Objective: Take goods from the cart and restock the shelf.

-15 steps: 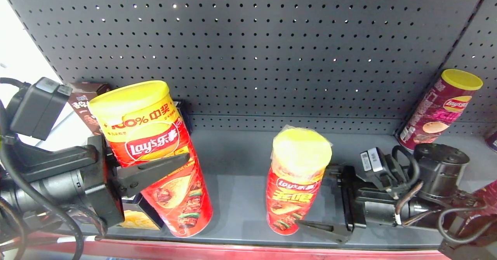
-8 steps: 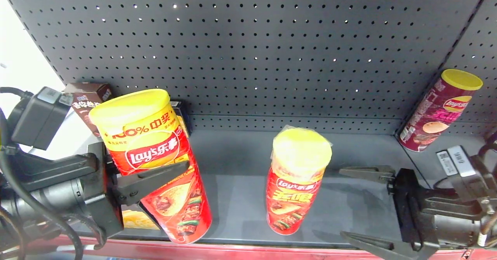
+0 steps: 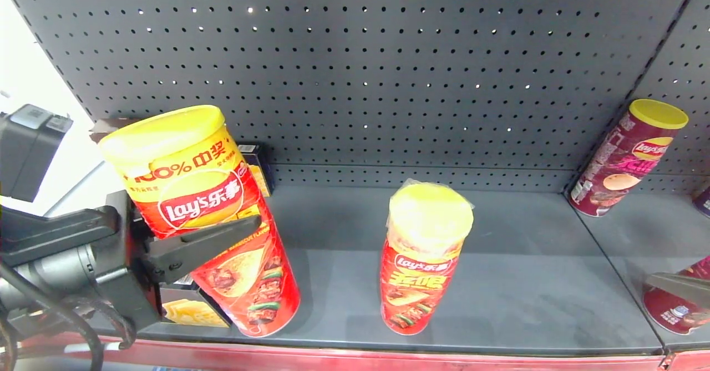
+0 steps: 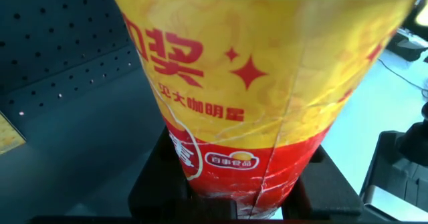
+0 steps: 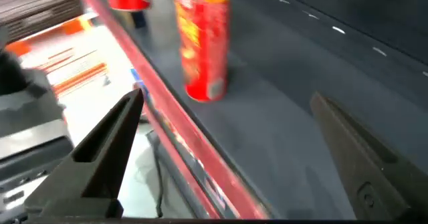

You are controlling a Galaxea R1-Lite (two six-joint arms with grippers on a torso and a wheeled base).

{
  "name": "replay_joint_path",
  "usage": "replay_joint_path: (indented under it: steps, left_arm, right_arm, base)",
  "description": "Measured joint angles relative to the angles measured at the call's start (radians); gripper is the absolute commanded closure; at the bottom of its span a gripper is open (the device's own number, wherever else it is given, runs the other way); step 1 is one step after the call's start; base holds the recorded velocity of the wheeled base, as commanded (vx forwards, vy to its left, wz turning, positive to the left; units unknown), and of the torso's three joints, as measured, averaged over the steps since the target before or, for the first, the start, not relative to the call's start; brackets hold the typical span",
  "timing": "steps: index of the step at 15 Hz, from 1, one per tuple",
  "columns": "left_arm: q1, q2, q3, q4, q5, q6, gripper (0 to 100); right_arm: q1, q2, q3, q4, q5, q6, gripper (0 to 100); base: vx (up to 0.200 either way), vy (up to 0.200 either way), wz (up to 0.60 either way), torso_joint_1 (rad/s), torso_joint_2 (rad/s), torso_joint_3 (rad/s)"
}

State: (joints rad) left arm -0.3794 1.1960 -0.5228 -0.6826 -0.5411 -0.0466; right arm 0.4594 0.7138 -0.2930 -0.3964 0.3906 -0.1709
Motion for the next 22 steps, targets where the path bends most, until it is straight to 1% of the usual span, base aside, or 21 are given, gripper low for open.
replay_joint_path:
  steps: [2,5,7,9,11,13,15,17,18,19,21,22]
  left_arm:
    - [-0.006,-0.001,-0.003,0.001,0.0,0.001,100]
    - [-0.011,-0.001,-0.008,0.001,-0.002,0.002,100]
    - [-0.013,-0.001,-0.003,0.002,-0.003,0.003,100]
    - [-0.025,-0.002,0.001,0.002,-0.004,0.003,100]
    - [-0.032,-0.002,-0.007,0.0,-0.004,0.003,100]
    - [-0.041,-0.003,-0.01,0.0,-0.004,0.008,100]
    - [-0.055,-0.003,-0.01,0.0,-0.004,0.01,100]
    - [-0.066,-0.003,-0.008,-0.001,-0.005,0.01,100]
    - [-0.069,-0.003,-0.006,-0.001,-0.005,0.01,100]
    - [-0.072,-0.003,-0.004,-0.001,-0.005,0.011,100]
    - [-0.077,-0.003,-0.002,-0.001,-0.005,0.011,100]
    - [-0.079,-0.003,-0.002,-0.002,-0.005,0.011,100]
  right_arm:
    - [-0.01,-0.189,0.037,0.125,-0.132,0.027,0]
    - [-0.034,-0.45,0.078,0.364,-0.32,0.056,0]
    - [-0.047,-0.585,0.115,0.497,-0.462,0.072,0]
    - [-0.053,-0.66,0.171,0.529,-0.56,0.087,0]
    - [-0.06,-0.685,0.198,0.528,-0.591,0.126,0]
    - [-0.108,-0.652,0.205,0.529,-0.623,0.156,0]
    - [-0.203,-0.621,0.206,0.529,-0.647,0.163,0]
    - [-0.336,-0.617,0.207,0.529,-0.662,0.165,0]
    - [-0.399,-0.625,0.208,0.529,-0.652,0.167,0]
    - [-0.443,-0.64,0.208,0.527,-0.627,0.168,0]
    - [-0.458,-0.676,0.215,0.507,-0.563,0.17,0]
    - [-0.458,-0.688,0.221,0.497,-0.548,0.169,0]
  base:
    - [0.0,0.0,0.0,0.0,0.0,0.0]
    - [0.0,0.0,0.0,0.0,0.0,0.0]
    - [0.0,0.0,0.0,0.0,0.0,0.0]
    - [0.0,0.0,0.0,0.0,0.0,0.0]
    - [0.0,0.0,0.0,0.0,0.0,0.0]
    - [0.0,0.0,0.0,0.0,0.0,0.0]
    - [0.0,0.0,0.0,0.0,0.0,0.0]
    - [0.0,0.0,0.0,0.0,0.0,0.0]
    - [0.0,0.0,0.0,0.0,0.0,0.0]
    - [0.0,0.0,0.0,0.0,0.0,0.0]
    - [0.0,0.0,0.0,0.0,0.0,0.0]
    - [0.0,0.0,0.0,0.0,0.0,0.0]
